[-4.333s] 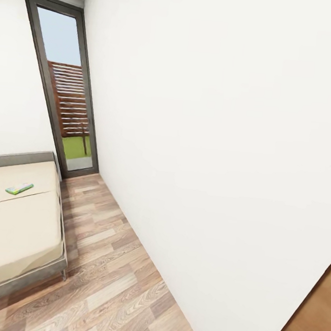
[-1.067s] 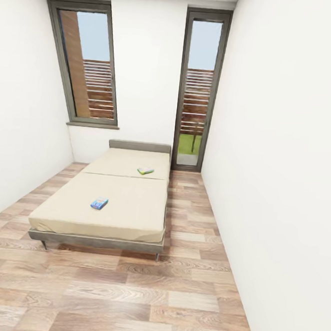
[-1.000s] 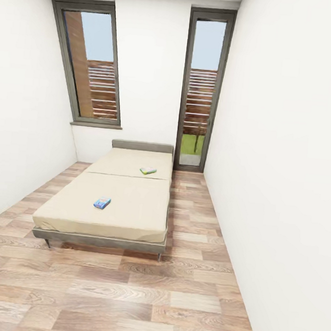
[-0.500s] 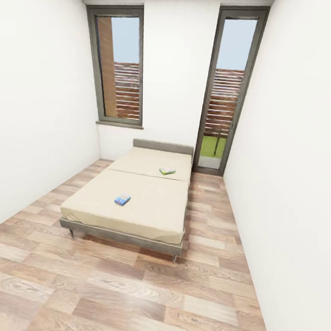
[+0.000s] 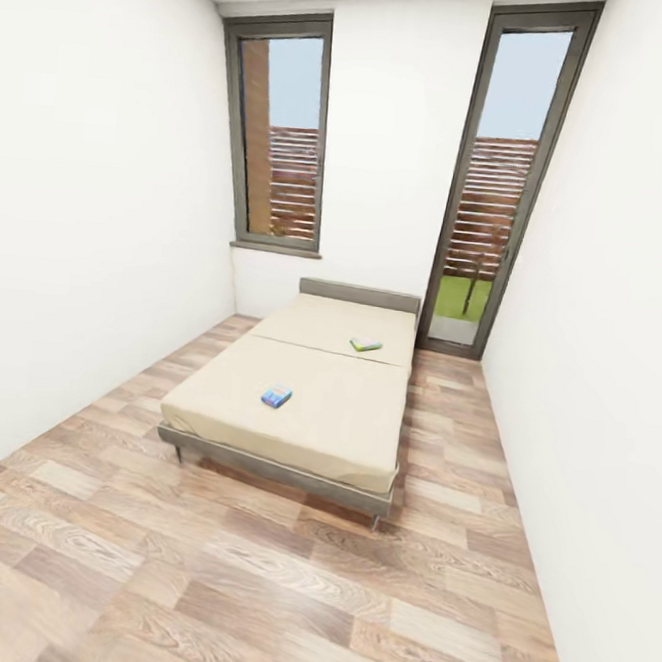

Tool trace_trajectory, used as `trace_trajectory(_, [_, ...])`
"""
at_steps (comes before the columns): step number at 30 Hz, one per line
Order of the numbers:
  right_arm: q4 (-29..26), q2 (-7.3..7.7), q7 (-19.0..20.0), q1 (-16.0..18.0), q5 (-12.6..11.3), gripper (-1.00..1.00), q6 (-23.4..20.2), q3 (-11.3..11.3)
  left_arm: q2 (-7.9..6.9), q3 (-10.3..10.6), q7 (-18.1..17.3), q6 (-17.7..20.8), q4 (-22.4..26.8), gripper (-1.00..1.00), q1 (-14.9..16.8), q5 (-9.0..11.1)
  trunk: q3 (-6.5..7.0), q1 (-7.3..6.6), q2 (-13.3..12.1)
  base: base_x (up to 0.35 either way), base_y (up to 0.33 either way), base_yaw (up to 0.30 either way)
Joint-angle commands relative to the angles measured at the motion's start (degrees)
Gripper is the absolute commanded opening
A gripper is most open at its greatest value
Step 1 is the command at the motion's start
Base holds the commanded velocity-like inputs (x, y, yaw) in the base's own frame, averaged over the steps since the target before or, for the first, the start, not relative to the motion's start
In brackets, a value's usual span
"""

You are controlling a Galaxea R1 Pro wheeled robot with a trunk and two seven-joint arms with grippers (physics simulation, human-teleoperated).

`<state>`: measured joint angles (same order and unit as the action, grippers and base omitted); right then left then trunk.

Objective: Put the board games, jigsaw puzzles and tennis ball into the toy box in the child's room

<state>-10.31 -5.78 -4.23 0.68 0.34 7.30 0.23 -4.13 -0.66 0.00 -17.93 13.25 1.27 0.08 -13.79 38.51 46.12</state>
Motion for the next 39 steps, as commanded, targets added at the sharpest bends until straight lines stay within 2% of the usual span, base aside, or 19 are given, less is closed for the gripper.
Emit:
trace_trajectory(1, [0.02,-0.02,-0.2,0.02,0.03,1.0,0.17,0.04,0.0,-0.05,0.0,-0.21,-0.07,1.0,0.05,0.0,-0.09,0.01,0.06,0.0,0.0,0.199])
trace_trajectory(6, [0.2,0.05,-0.17,0.02,0.1,1.0,1.47,0.15,0.02,-0.04,0.01,-0.26,-0.07,1.0,0.05,-0.01,-0.13,0.01,0.06,0.0,0.0,0.078])
trace_trajectory(12, [1.41,0.23,-0.1,0.0,0.29,1.0,9.05,0.33,0.06,-0.04,0.0,-0.27,-0.07,1.0,0.05,-0.08,-0.14,0.01,0.06,0.0,0.0,0.014])
trace_trajectory(16, [1.75,0.11,-0.13,-0.03,0.51,1.0,10.26,0.42,0.08,-0.04,0.02,-0.27,-0.07,1.0,0.05,-0.08,-0.14,0.01,0.06,0.0,0.0,0.002])
trace_trajectory(21, [1.87,-0.15,-0.15,-0.06,0.41,1.0,10.27,0.09,1.23,0.14,-0.07,-0.13,0.97,1.0,0.05,-0.43,-0.14,0.01,0.06,0.041,0.0,0.0])
trace_trajectory(32, [1.87,-0.41,-0.22,-0.06,0.57,1.0,10.72,0.32,1.16,0.05,0.0,-0.26,0.57,1.0,0.05,-0.5,-0.14,0.01,0.06,0.088,0.0,0.0])
trace_trajectory(39, [1.87,-0.4,-0.24,-0.06,0.42,1.0,10.79,0.19,1.01,0.05,0.0,-0.34,0.55,1.0,0.05,-0.47,-0.14,0.01,0.06,0.239,0.056,0.0])
